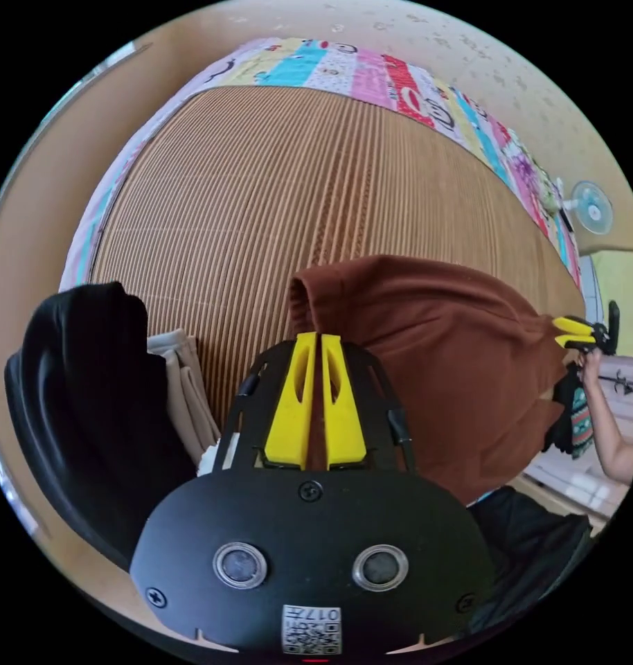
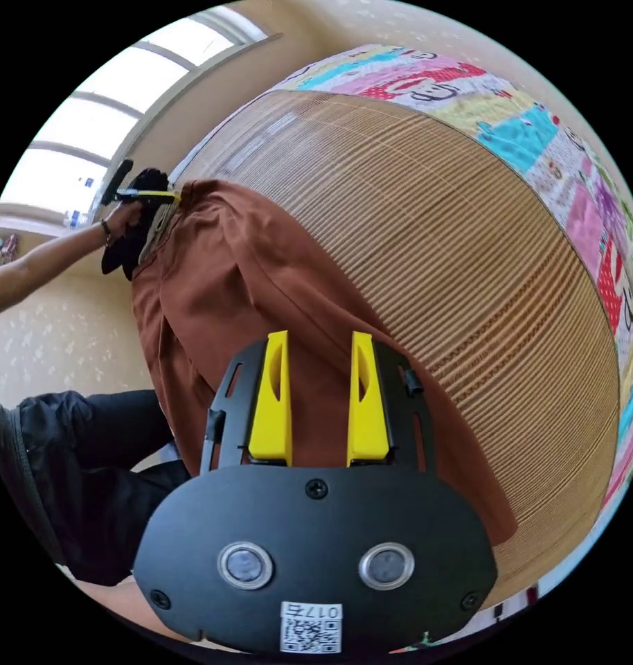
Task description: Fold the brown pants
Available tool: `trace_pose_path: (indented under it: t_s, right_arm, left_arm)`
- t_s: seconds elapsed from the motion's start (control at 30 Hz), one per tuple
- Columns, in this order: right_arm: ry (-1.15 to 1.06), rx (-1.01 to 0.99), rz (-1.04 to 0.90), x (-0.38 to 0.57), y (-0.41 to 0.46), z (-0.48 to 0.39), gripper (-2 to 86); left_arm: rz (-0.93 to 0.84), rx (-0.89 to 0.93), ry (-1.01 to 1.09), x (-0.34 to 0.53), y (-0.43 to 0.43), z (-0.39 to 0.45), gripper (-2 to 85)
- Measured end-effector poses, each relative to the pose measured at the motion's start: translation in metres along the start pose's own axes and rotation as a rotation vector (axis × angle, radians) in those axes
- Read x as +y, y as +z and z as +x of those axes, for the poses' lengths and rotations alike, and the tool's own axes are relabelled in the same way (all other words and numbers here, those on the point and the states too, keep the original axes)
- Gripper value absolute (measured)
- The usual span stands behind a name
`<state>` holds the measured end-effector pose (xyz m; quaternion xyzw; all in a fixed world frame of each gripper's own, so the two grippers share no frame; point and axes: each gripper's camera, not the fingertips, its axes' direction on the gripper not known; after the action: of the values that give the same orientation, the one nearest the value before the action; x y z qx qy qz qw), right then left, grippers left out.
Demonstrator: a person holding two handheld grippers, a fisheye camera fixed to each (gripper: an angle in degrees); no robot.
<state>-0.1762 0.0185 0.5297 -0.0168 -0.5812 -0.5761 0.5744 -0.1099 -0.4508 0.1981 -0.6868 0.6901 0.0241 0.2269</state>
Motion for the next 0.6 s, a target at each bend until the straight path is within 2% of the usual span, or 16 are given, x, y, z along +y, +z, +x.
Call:
trace_pose_path:
  t_s: [0.13,0.2,0.27,0.33,0.43,0.5,0.53,0.6]
  right_arm:
    - [-0.109,0.043,-0.108,-0.036,0.031,-0.006,10.8]
    - [-0.145,0.117,-0.279,-0.053,0.059,0.001,6.2]
    - [-0.175,0.125,-0.317,-0.058,0.056,0.007,4.0]
    - [-0.176,0.059,-0.297,-0.061,0.034,0.019,3.4]
    - [-0.179,-0.200,-0.176,-0.055,-0.023,0.061,3.0]
    - [-0.099,-0.391,-0.004,-0.047,-0.064,0.123,3.0]
    - [-0.063,-0.425,0.040,-0.045,-0.071,0.142,3.0]
    - [0.229,-0.444,0.203,-0.045,-0.076,0.220,3.9]
  left_arm:
    - [0.013,0.222,0.092,-0.004,-0.038,-0.009,-0.4]
    - [0.025,0.476,0.148,-0.008,-0.060,-0.020,-0.5]
    - [0.024,0.654,0.208,-0.012,-0.075,-0.028,-0.5]
    - [0.038,0.769,0.282,-0.016,-0.093,-0.035,-0.6]
    - [0.116,0.900,0.364,-0.032,-0.119,-0.053,-0.7]
    - [0.246,0.989,0.289,-0.055,-0.120,-0.083,-0.7]
    - [0.284,1.004,0.237,-0.061,-0.116,-0.093,-0.7]
    - [0.331,0.921,-0.146,-0.084,-0.076,-0.134,-0.6]
